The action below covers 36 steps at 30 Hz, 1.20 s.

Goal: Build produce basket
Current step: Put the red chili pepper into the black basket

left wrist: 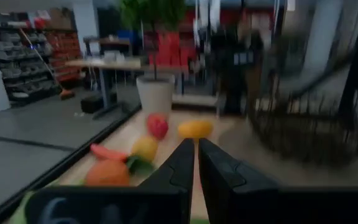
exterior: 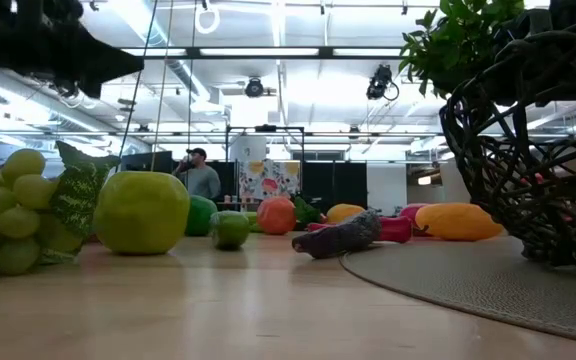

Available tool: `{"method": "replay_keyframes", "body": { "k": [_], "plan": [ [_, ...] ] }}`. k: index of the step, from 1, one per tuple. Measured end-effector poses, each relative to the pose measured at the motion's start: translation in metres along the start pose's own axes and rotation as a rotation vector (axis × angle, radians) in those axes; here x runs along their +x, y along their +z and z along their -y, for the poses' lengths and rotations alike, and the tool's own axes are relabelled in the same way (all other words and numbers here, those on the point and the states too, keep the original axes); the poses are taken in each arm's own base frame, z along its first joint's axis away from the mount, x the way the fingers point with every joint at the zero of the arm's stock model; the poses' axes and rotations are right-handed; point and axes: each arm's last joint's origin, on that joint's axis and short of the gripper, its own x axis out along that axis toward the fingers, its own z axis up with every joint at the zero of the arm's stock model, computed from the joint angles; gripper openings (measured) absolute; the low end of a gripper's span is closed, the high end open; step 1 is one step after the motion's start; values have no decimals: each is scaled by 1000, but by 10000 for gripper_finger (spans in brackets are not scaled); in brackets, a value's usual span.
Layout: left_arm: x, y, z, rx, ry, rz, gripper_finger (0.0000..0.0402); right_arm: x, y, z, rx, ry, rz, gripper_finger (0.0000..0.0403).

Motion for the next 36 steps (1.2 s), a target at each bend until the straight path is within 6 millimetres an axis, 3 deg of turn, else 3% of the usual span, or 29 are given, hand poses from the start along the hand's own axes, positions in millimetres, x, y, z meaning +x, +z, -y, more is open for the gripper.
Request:
{"method": "replay_keyframes", "body": {
  "k": [6,12,18,23,28,32,36],
  "plan": [
    [14,45,4,-66,29,-323,37,0,0,0,0,0,0,19],
    [50,85,14,-236,77,-409,33,0,0,0,0,0,0,19],
    [79,122,22,-355,76,-320,29,0,5,-1,35,-6,57,19],
    [95,151,27,-595,56,-161,37,-1,9,0,174,-32,105,19],
    [104,173,29,-687,-4,30,36,-1,17,1,243,-73,187,19],
    [104,187,29,-726,-50,167,31,5,45,-6,151,1,190,19],
    [103,196,29,-754,-81,261,31,21,82,-10,114,-42,28,19]
  ]
}}
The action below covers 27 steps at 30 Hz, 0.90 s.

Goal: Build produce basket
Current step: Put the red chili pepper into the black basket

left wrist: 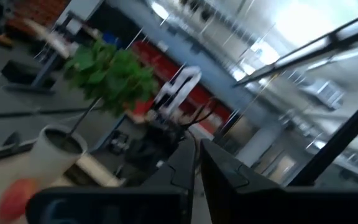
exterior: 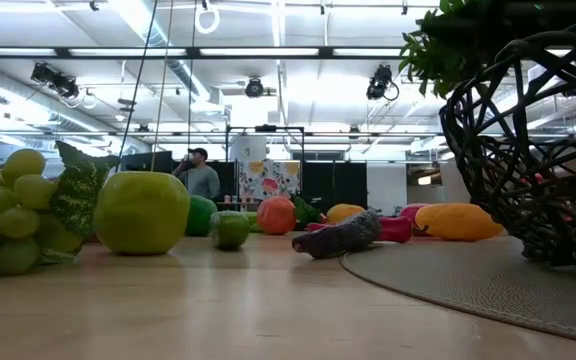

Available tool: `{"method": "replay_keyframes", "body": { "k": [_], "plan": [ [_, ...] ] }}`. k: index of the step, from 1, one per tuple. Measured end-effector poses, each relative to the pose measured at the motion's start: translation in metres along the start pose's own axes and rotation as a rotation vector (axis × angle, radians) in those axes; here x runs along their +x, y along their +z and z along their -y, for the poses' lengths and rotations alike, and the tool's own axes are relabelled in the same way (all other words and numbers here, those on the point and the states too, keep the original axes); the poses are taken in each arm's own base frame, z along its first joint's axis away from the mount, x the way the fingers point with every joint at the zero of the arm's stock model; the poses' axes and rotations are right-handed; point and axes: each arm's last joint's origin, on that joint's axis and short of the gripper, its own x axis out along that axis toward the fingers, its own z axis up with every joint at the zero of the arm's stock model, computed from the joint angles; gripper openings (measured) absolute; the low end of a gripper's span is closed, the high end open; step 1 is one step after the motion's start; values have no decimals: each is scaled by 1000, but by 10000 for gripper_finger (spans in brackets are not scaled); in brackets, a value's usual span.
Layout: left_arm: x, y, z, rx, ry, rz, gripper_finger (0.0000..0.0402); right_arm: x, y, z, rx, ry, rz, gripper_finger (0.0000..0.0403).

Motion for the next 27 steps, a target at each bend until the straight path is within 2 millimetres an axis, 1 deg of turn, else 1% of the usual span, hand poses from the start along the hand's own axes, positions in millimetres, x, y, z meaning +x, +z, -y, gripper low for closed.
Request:
{"method": "replay_keyframes", "body": {
  "k": [3,6,9,11,14,19,22,24,27],
  "plan": [
    [0,3,3,-14,-25,32,36,17,26,-6,-41,-41,-148,19],
    [0,4,3,-22,-29,37,38,34,47,-9,-18,-79,-281,19],
    [0,4,3,-21,-28,35,36,51,58,-10,60,-127,-408,19],
    [0,4,3,2,-26,34,33,61,62,-9,112,-155,-463,19],
    [0,5,0,101,23,68,34,74,66,-9,163,-168,-464,19],
    [0,7,-3,147,87,106,55,87,68,-7,337,-202,-435,19],
    [0,4,-6,203,116,62,79,92,70,-7,447,-211,-393,19],
    [0,-2,-10,226,154,3,103,95,71,-7,496,-211,-369,19],
    [-2,-11,-18,216,216,-92,146,98,73,-7,534,-204,-339,19]
  ]
}}
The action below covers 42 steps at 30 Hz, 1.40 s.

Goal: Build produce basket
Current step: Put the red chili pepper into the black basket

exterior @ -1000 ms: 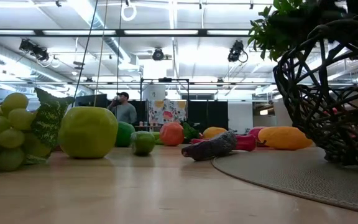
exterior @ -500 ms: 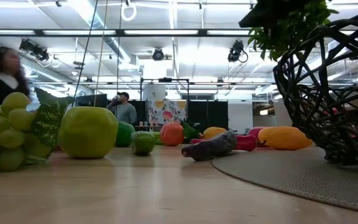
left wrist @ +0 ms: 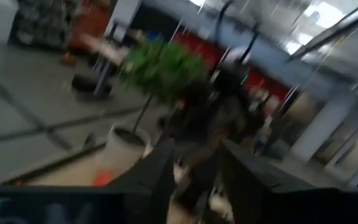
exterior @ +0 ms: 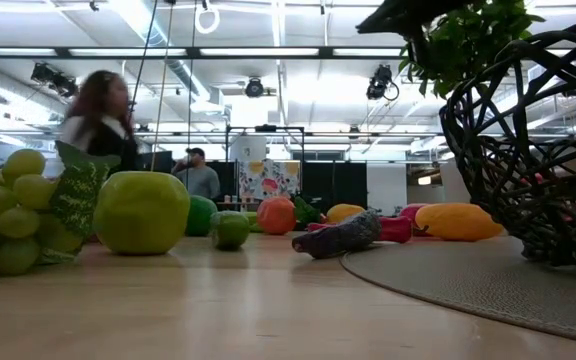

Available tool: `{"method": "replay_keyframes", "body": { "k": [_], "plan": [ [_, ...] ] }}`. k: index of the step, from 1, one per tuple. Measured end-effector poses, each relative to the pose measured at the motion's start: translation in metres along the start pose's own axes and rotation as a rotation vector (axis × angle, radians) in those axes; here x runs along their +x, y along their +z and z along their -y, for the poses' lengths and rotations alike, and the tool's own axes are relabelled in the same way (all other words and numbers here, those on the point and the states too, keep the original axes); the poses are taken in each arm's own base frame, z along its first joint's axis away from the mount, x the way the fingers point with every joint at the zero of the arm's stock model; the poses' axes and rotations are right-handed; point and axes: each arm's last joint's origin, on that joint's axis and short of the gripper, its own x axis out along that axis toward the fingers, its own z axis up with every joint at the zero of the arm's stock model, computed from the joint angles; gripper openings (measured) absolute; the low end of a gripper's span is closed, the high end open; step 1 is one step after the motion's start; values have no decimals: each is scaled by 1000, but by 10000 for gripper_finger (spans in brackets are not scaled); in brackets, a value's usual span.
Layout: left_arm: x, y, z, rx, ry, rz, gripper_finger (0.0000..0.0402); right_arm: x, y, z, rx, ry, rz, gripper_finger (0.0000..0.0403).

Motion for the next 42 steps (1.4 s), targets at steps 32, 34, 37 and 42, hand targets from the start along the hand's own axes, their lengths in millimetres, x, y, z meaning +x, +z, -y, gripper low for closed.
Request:
{"method": "replay_keyframes", "body": {
  "k": [32,34,37,42],
  "plan": [
    [-4,-27,-25,-244,223,-284,291,66,-48,46,-277,-251,-460,214],
    [-4,-28,-25,-240,230,-288,291,69,-57,45,-333,-244,-514,242],
    [-5,-29,-27,-231,253,-288,291,76,-69,43,-436,-211,-579,277],
    [-5,-29,-27,-227,266,-278,291,92,-90,46,-566,-236,-664,316]
  ]
}}
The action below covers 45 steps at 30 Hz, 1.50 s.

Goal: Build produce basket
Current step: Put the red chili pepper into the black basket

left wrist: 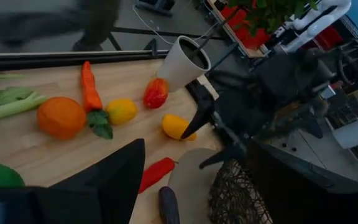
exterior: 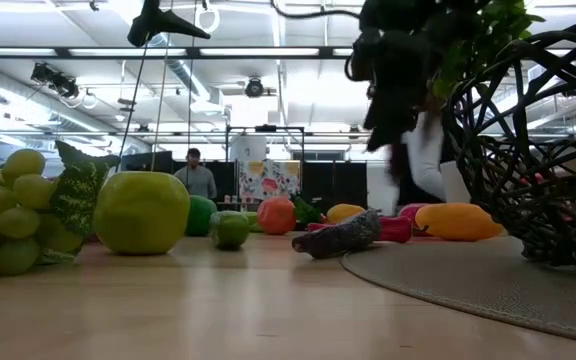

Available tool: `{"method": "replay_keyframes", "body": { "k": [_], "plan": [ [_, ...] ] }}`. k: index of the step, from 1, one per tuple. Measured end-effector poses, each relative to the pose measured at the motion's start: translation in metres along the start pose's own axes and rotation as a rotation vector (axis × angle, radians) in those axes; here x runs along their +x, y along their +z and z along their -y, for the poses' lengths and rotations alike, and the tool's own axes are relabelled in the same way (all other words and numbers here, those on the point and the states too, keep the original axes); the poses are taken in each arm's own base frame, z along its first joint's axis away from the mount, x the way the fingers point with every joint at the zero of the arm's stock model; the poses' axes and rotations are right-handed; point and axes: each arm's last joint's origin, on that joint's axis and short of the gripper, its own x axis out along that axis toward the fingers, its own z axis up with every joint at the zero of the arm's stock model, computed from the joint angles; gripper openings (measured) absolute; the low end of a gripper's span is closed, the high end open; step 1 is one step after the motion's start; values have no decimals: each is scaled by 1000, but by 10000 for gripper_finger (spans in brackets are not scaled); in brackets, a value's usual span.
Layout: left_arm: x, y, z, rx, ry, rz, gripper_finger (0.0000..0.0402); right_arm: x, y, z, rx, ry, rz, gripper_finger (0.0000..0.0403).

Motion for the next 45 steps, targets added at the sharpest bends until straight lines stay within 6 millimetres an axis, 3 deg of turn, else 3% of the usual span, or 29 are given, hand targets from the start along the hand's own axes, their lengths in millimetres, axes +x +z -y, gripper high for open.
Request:
{"method": "replay_keyframes", "body": {
  "k": [11,34,39,45],
  "plan": [
    [0,0,0,0,1,-1,291,52,-16,-1,-78,-67,-214,321],
    [0,-1,0,-20,-1,-4,291,89,-28,8,-102,-153,-325,314],
    [-1,-2,1,-17,-6,-9,291,86,-27,8,-72,-169,-316,286],
    [-1,-2,1,-16,-8,-11,291,84,-26,8,-71,-169,-304,201]
  ]
}}
